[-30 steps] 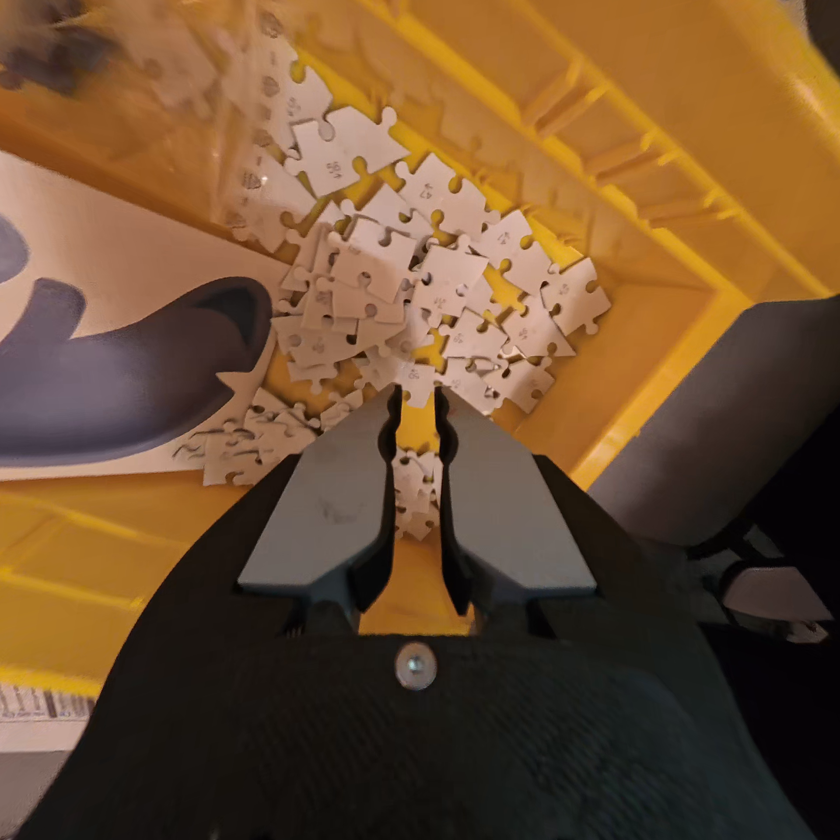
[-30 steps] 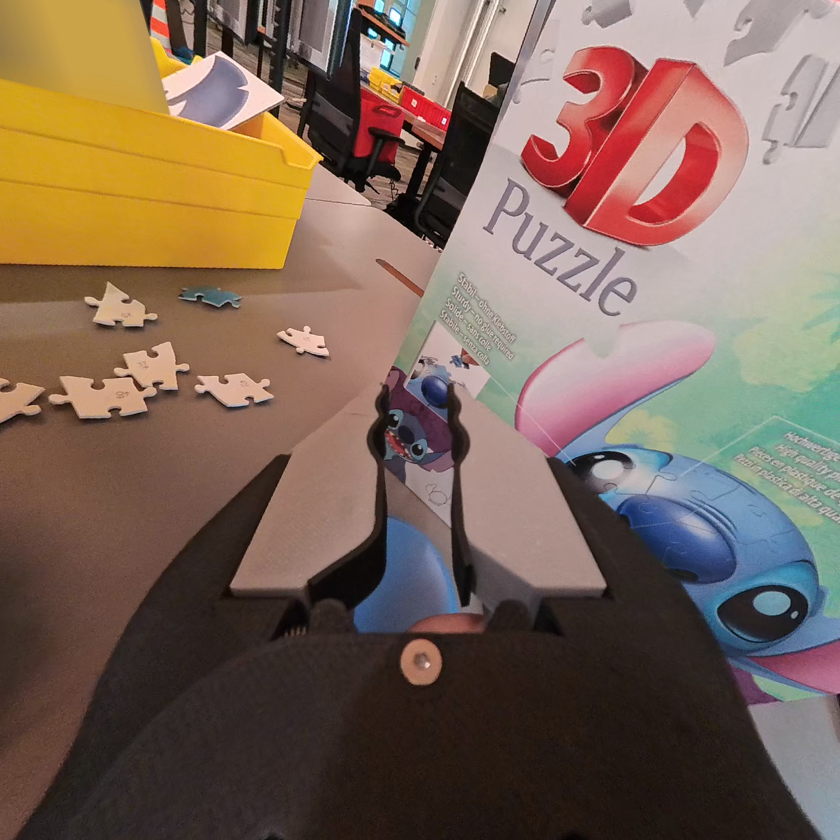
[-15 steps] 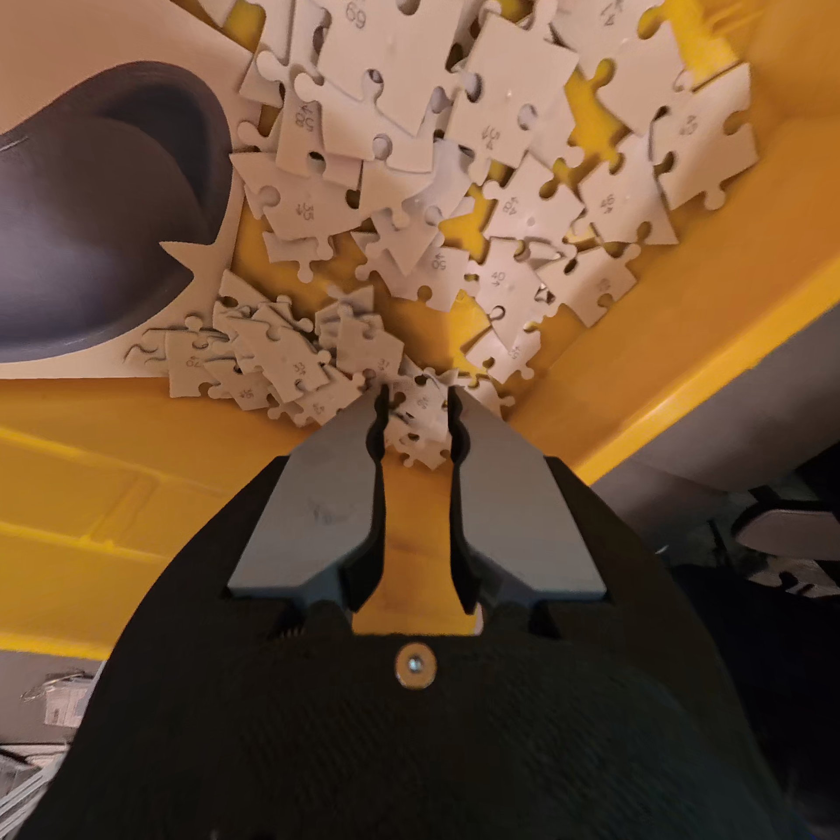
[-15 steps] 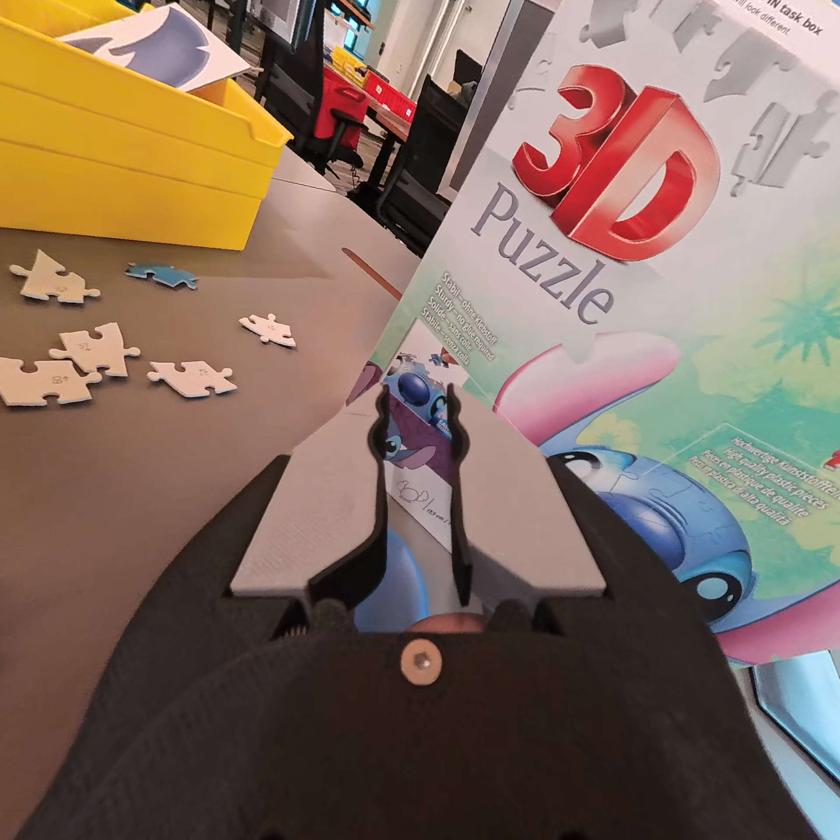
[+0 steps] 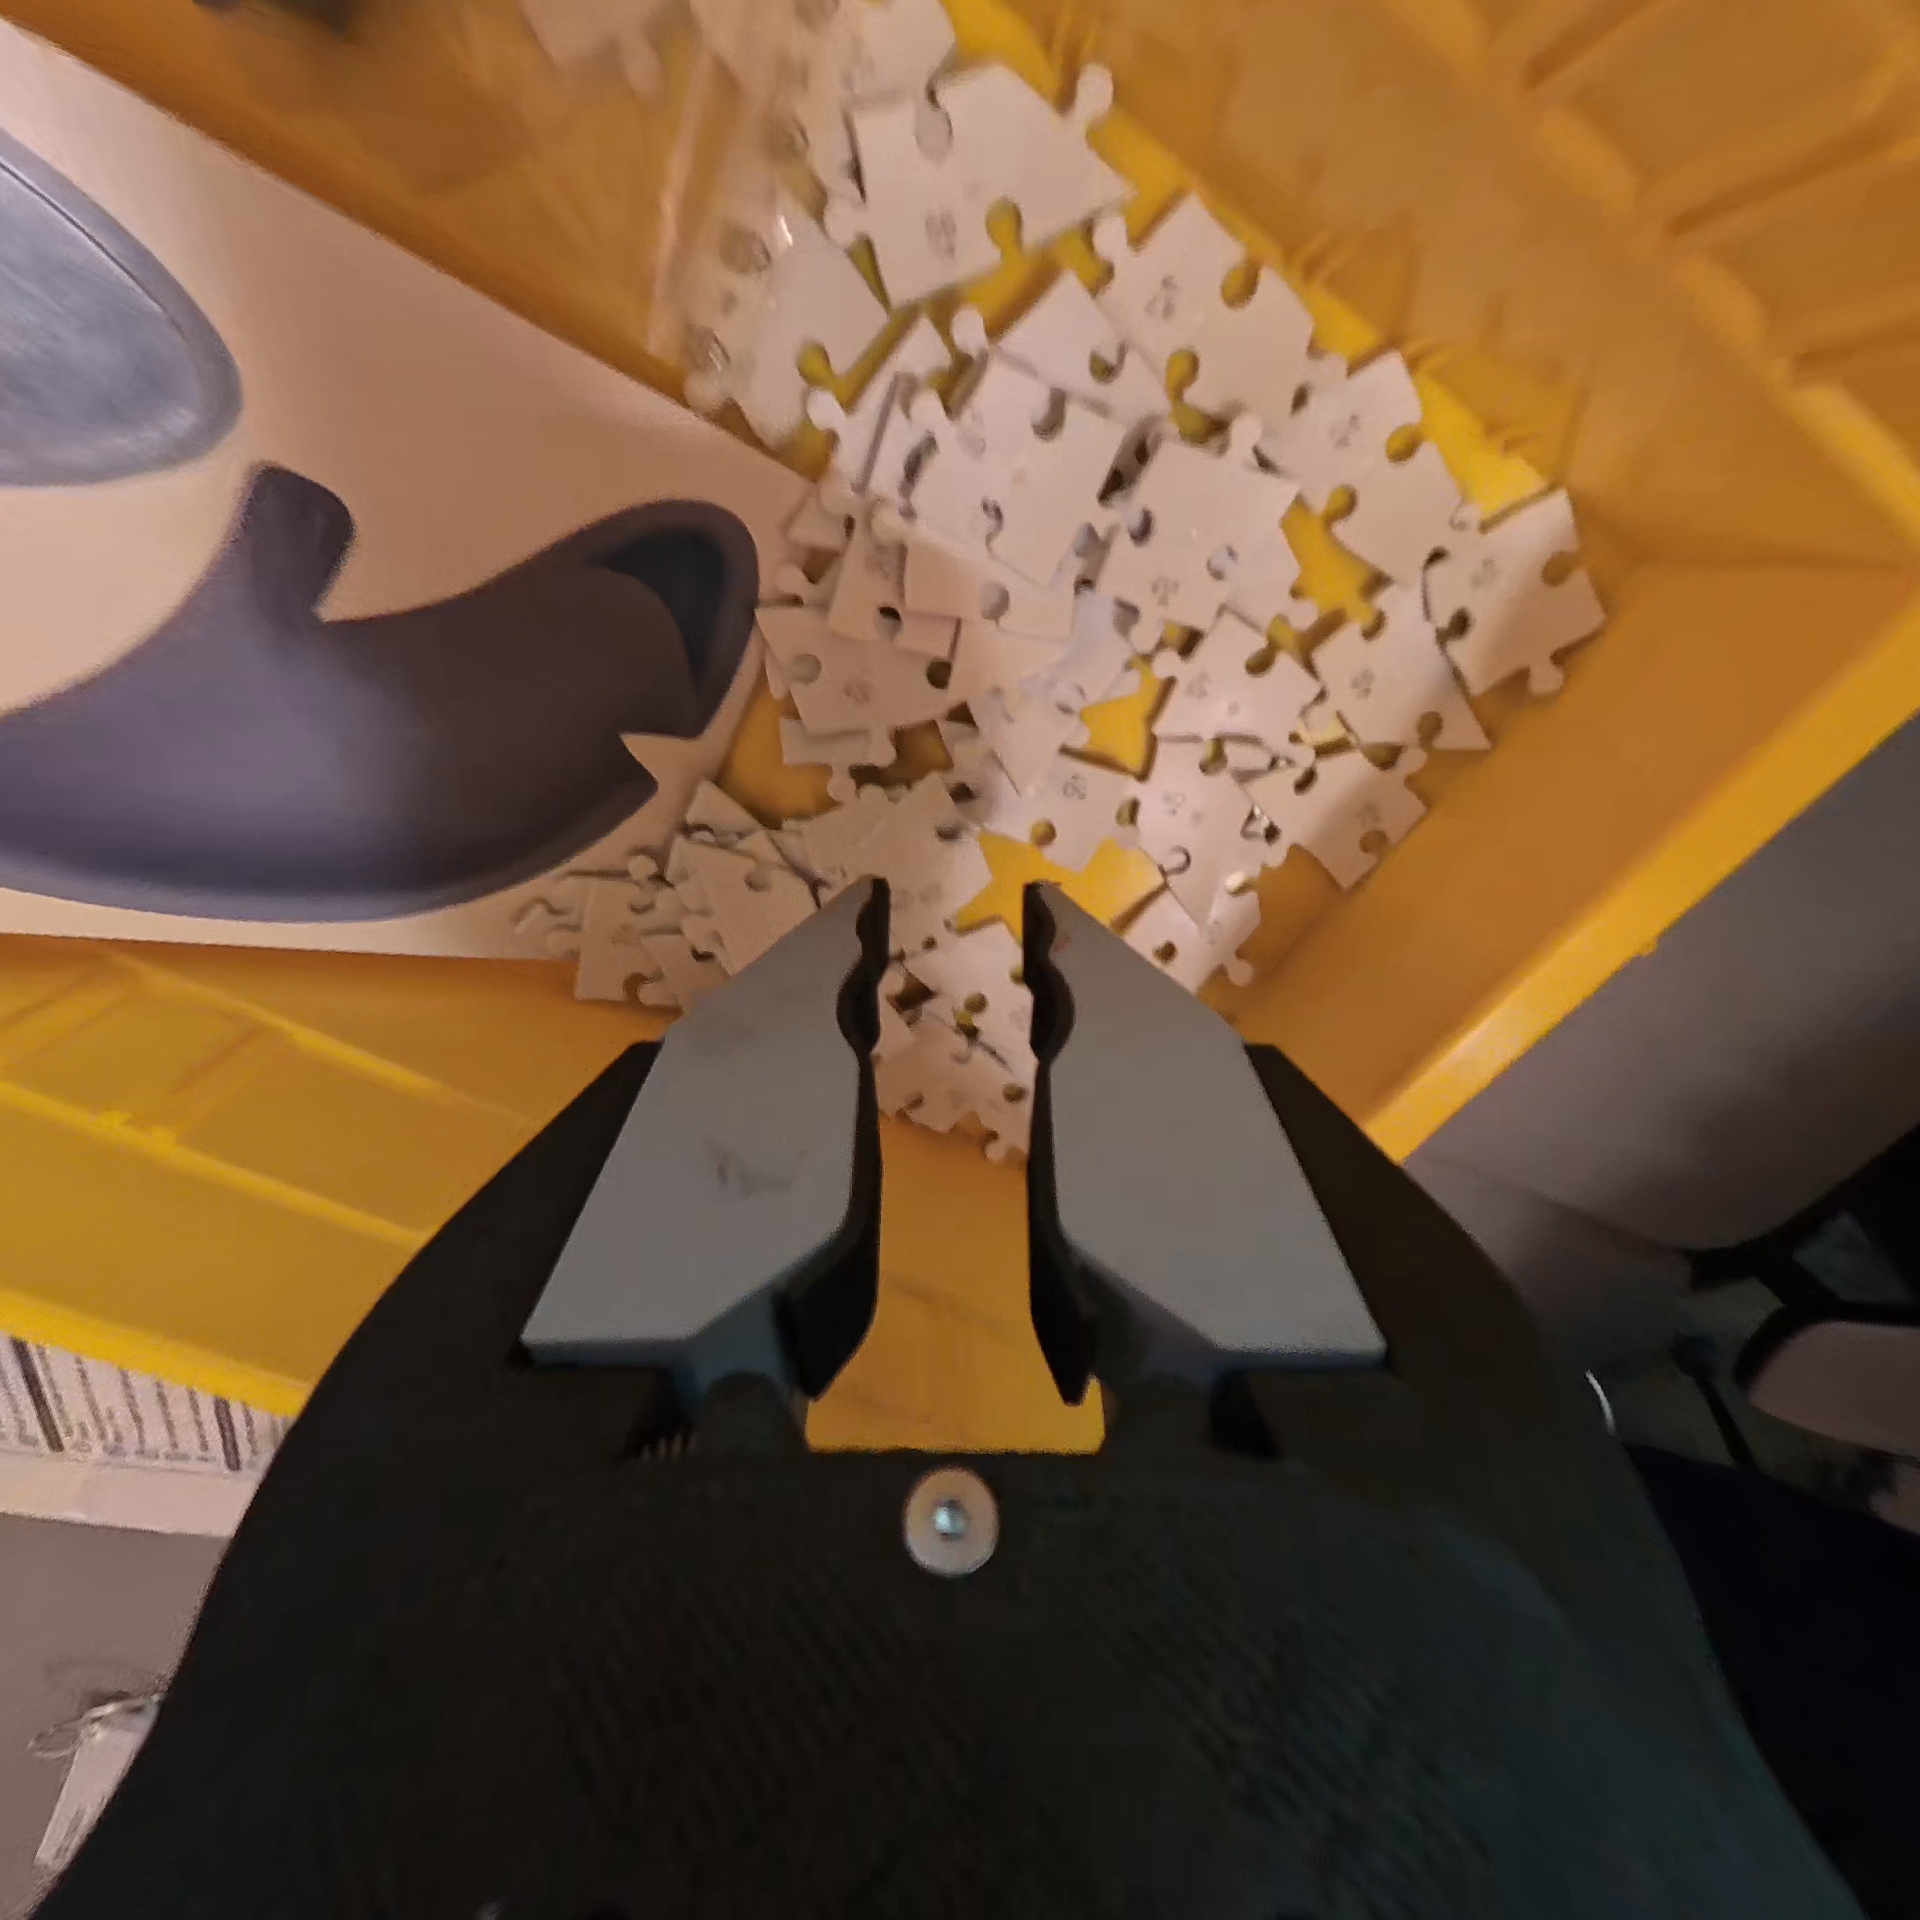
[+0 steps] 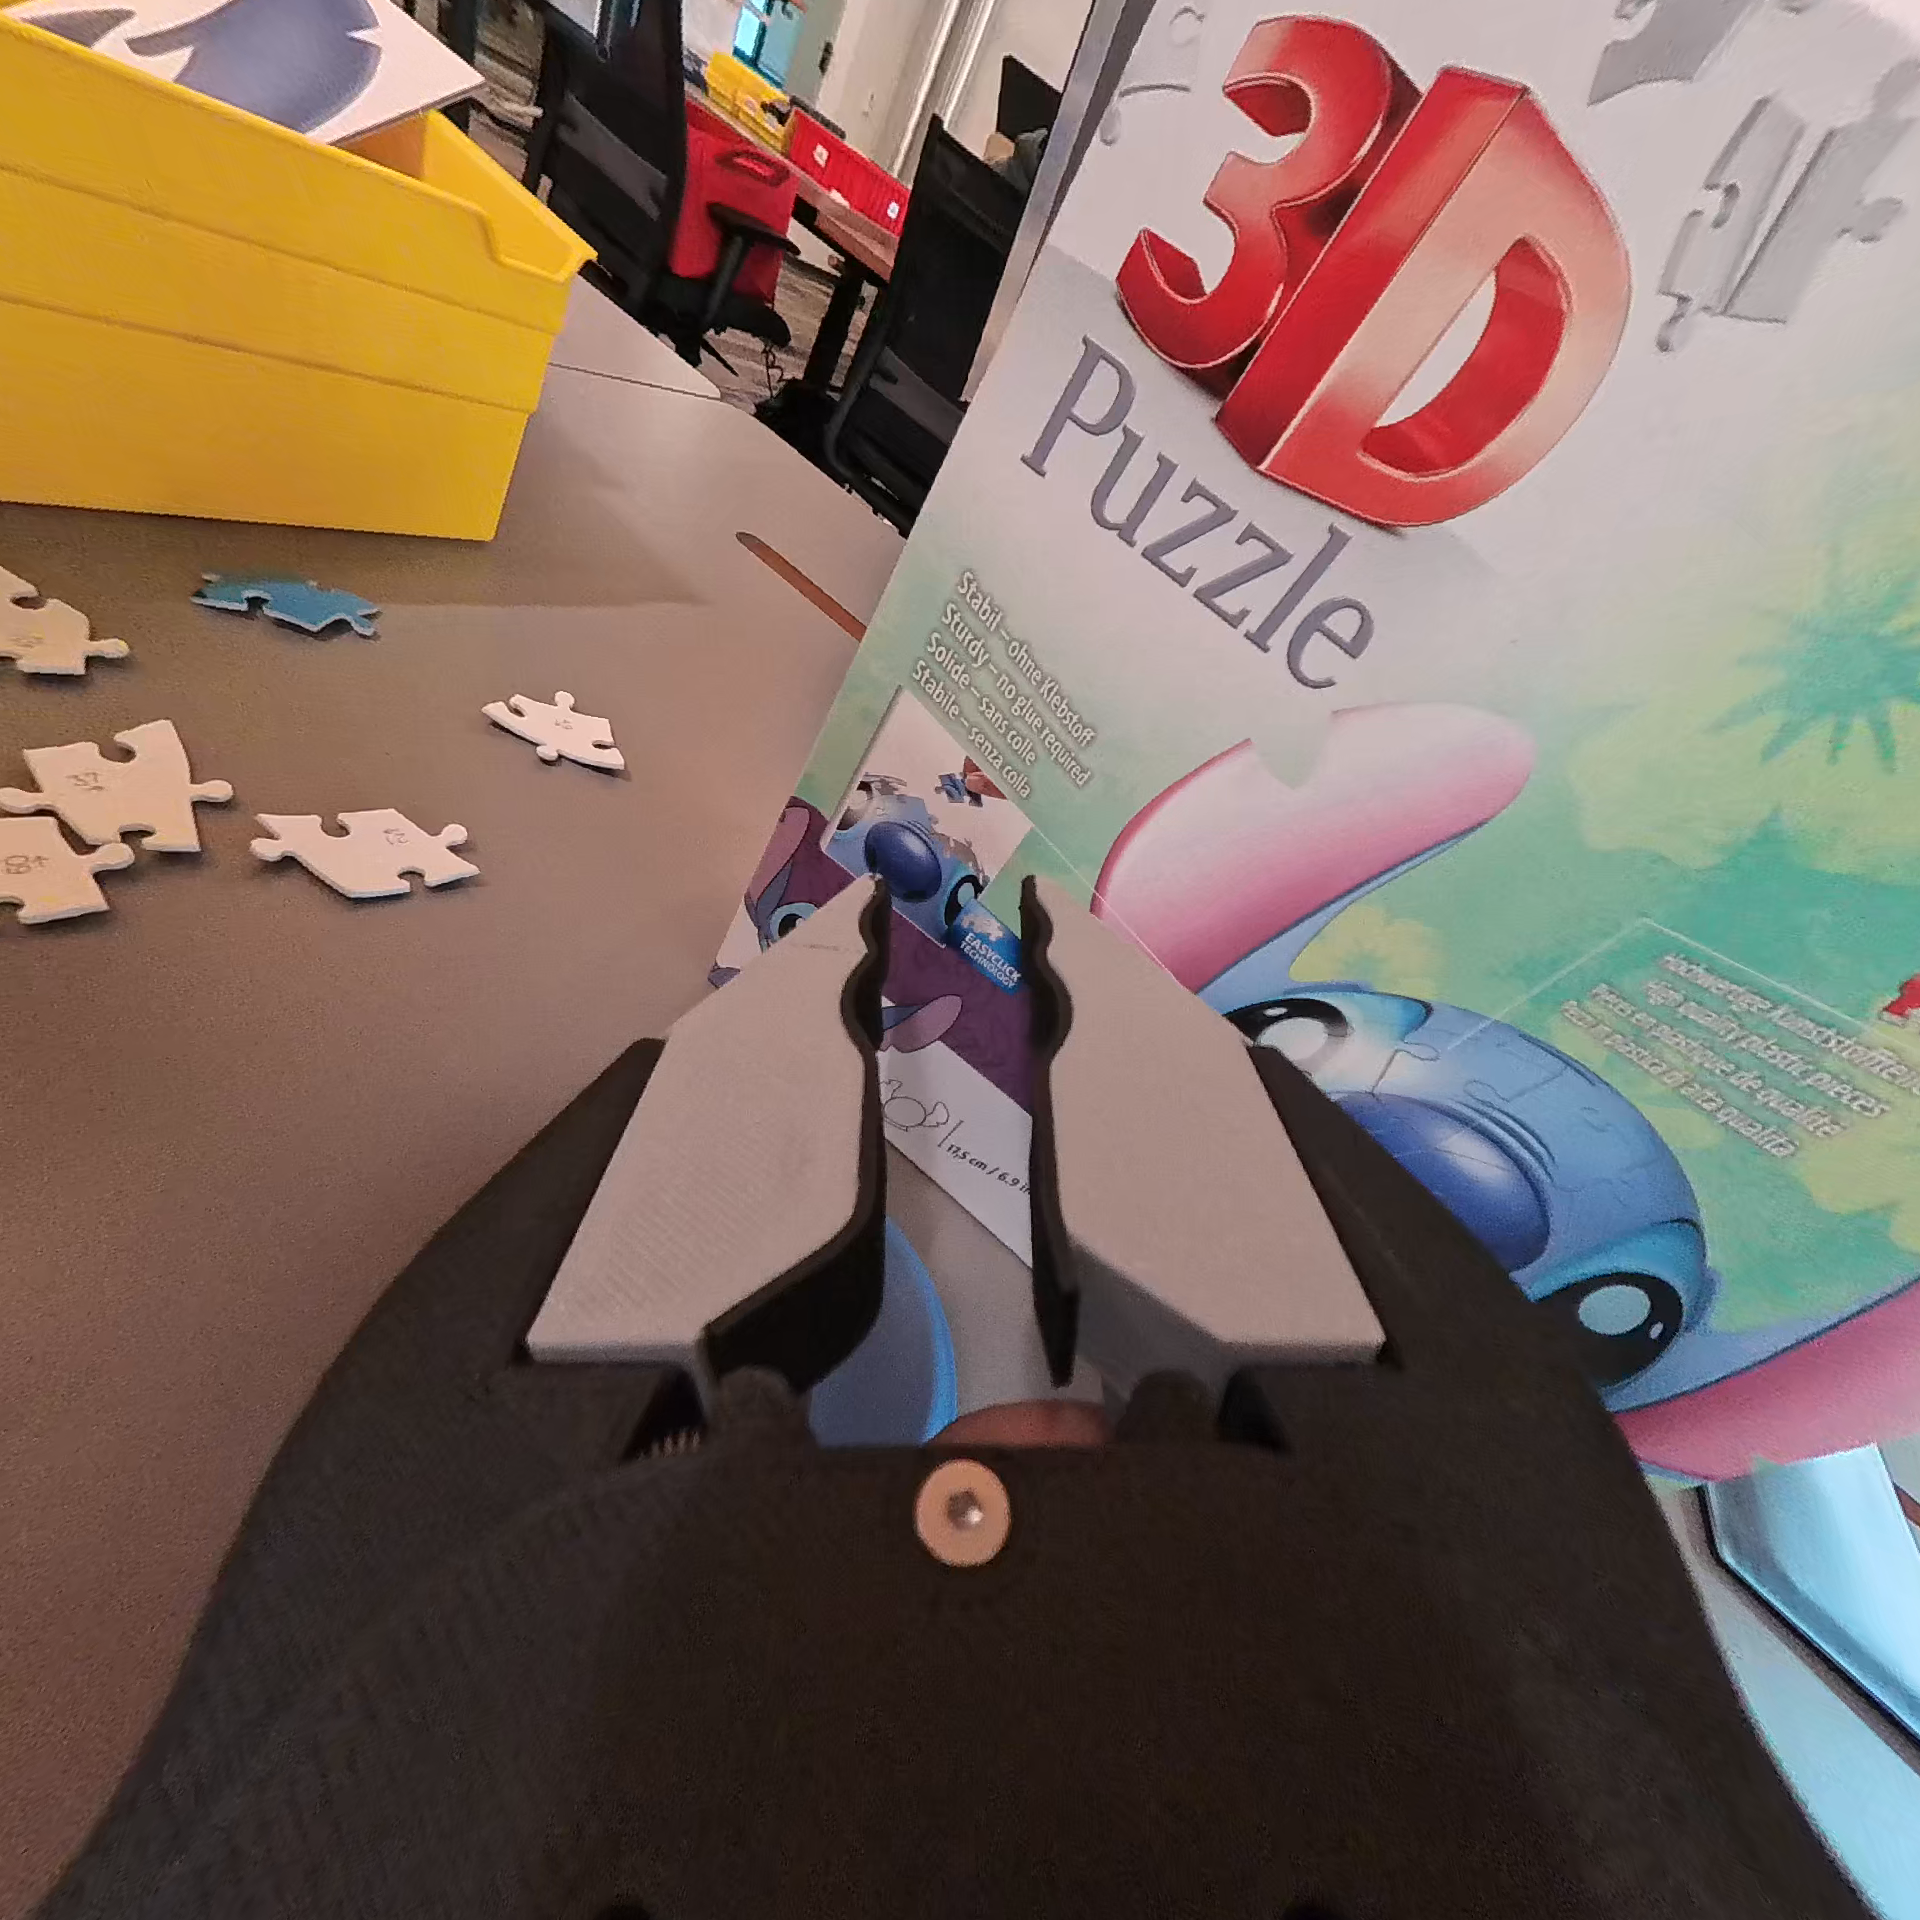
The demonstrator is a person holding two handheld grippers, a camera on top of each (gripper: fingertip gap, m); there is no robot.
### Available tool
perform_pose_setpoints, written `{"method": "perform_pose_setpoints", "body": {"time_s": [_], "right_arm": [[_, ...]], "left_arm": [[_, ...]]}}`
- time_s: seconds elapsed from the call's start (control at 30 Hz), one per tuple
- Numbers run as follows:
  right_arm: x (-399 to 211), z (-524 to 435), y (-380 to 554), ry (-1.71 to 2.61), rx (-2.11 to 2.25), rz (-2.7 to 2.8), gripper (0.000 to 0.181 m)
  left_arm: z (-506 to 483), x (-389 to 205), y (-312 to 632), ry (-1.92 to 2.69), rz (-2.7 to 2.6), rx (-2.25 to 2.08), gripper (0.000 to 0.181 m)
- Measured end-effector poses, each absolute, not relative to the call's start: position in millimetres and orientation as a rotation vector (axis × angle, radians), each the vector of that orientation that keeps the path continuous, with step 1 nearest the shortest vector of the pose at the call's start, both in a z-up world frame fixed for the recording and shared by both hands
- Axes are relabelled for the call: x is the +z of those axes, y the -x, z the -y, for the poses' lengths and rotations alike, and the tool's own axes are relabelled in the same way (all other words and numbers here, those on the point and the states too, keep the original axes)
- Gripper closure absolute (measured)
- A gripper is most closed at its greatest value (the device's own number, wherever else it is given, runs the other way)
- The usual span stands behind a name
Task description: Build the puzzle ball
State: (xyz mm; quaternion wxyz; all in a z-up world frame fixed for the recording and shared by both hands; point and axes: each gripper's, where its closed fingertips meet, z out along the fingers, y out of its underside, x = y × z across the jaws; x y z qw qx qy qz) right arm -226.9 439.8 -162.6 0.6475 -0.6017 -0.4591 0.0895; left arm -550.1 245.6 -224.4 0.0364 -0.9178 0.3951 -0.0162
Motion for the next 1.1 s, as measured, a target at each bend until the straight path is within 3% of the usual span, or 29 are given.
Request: {"method": "perform_pose_setpoints", "body": {"time_s": [0.6, 0.8, 0.97, 1.1], "right_arm": [[-163, -441, 227, 1.367, 0.204, 1.049, 0.161], [-163, -441, 228, 1.361, 0.195, 1.053, 0.161], [-163, -441, 227, 1.358, 0.189, 1.053, 0.161], [-163, -441, 227, 1.357, 0.184, 1.056, 0.161]], "left_arm": [[-213, -248, 570, 3.023, -1.297, 0.031, 0.151], [-238, -240, 559, 2.910, -1.227, -0.028, 0.175], [-242, -224, 546, 2.852, -1.154, -0.195, 0.161], [-233, -224, 573, 2.929, -1.126, -0.042, 0.158]]}}
